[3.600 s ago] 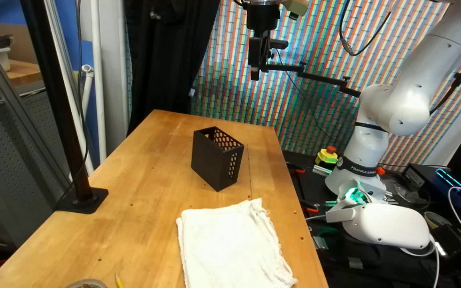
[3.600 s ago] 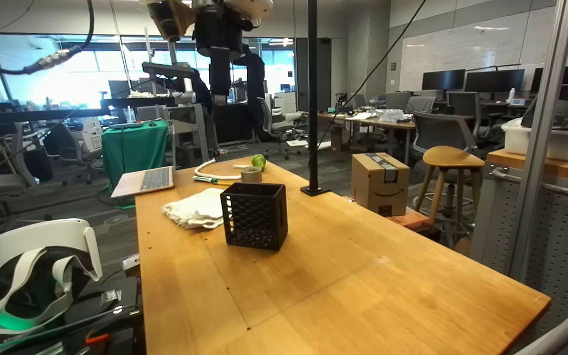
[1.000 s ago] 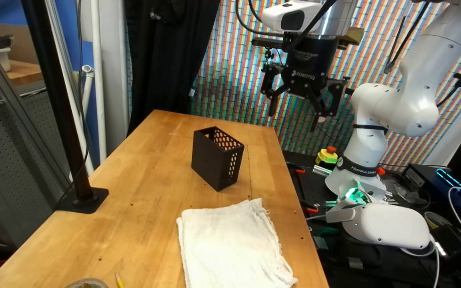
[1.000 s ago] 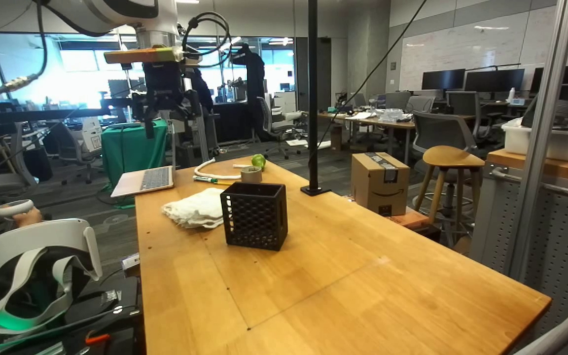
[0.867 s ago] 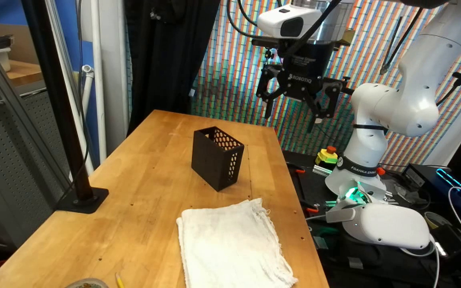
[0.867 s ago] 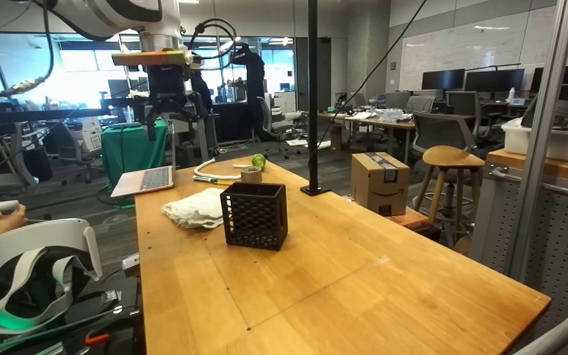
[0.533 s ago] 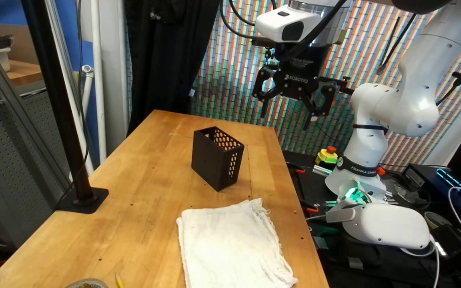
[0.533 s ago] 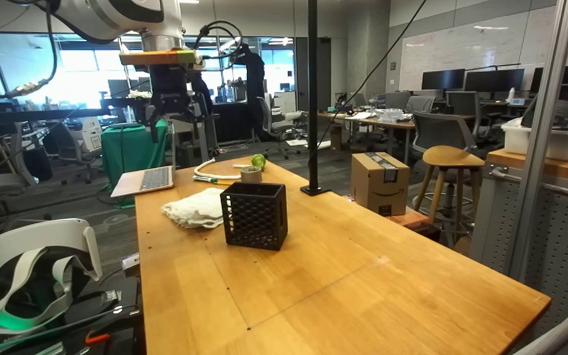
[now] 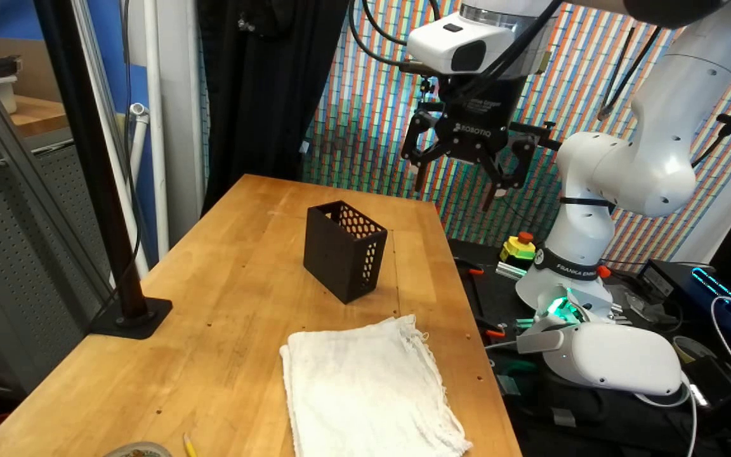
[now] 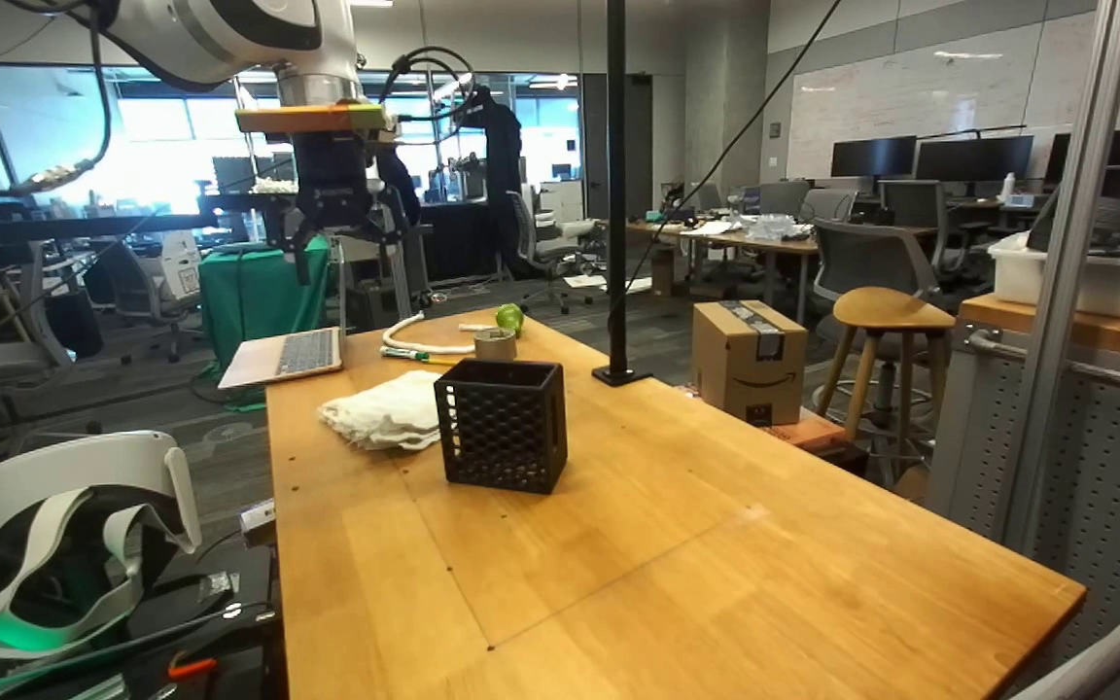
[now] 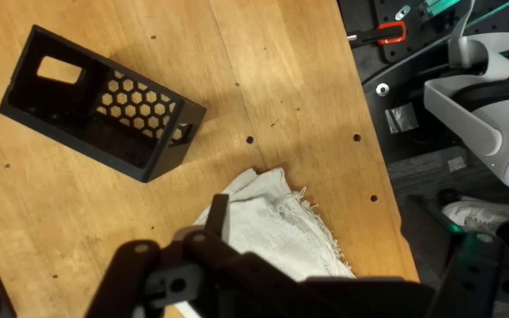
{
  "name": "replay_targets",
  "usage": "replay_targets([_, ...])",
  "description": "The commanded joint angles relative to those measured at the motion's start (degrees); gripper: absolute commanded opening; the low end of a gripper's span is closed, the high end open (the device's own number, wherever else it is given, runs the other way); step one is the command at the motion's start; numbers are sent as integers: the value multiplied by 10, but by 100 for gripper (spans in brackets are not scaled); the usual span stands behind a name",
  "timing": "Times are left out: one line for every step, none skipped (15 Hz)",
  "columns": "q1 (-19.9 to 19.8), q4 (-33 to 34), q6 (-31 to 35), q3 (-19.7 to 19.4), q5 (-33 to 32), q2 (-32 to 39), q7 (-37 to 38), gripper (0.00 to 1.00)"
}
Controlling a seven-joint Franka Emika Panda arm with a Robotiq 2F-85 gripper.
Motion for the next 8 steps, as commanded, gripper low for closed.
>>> replay_targets([21,7,46,9,16,14,-44,100])
replay_targets([28,5,75,10,30,20,-65,100])
replay_targets([33,4,100,11,43,26,-80,100])
replay_targets([38,3,130,13,59,37,-94,100])
replay_targets([42,1,162,14,73,46,-110,100])
replay_targets([46,0,193,18,86,59,-129,100])
replay_targets([49,0,219,21,99,72,-151,100])
replay_targets([51,5,241,26,105,90,-169,100])
